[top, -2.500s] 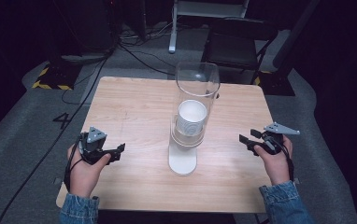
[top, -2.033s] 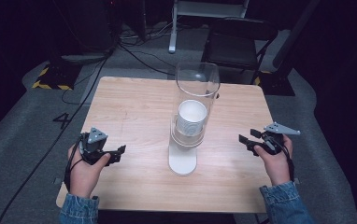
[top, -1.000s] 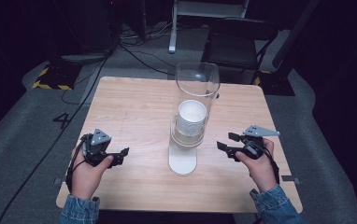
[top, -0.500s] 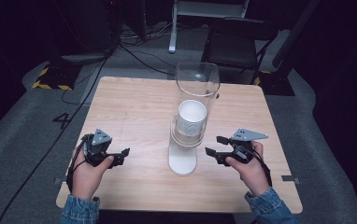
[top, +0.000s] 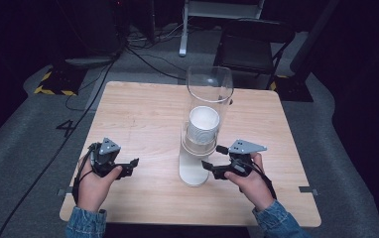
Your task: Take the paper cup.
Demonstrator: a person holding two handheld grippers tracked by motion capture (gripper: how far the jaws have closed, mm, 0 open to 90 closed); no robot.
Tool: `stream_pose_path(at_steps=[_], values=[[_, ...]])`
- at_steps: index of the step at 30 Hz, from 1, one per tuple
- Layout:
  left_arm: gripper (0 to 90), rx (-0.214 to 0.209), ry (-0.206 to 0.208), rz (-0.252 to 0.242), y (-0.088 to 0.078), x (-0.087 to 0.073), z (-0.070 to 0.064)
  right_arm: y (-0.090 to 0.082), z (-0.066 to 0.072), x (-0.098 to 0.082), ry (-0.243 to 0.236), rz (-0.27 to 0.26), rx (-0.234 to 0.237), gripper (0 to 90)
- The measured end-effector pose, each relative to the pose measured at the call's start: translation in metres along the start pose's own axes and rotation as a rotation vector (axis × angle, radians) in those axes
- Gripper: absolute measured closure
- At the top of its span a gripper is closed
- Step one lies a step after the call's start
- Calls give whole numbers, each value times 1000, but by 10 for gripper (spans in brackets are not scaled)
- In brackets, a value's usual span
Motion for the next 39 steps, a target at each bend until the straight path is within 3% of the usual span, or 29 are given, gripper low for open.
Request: stream_pose_path(at_steps=[14,20,26,30,39], values=[[212,1,-2,8,2,-2,0,29,10,0,-38,-53,-15,193],[212,1,-1,5,2,-2,1,38,14,2,-57,-94,-37,254],[212,0,0,6,2,-2,1,45,11,2,-62,-110,-70,295],[212,-1,-2,7,1,-2,1,46,11,0,-42,-119,-65,324],[212,-2,-6,5,1,-3,0,45,10,0,-67,-113,-72,345]])
Point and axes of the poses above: each handheld gripper's, and its own axes: y roughly forward along the jaws, x roughly out of its top, z roughly to its left, the point moved 5 cm from there along y, roughly forward along the jaws, and after that the axes turned 1 degree about -y, right-handed, at the moved point
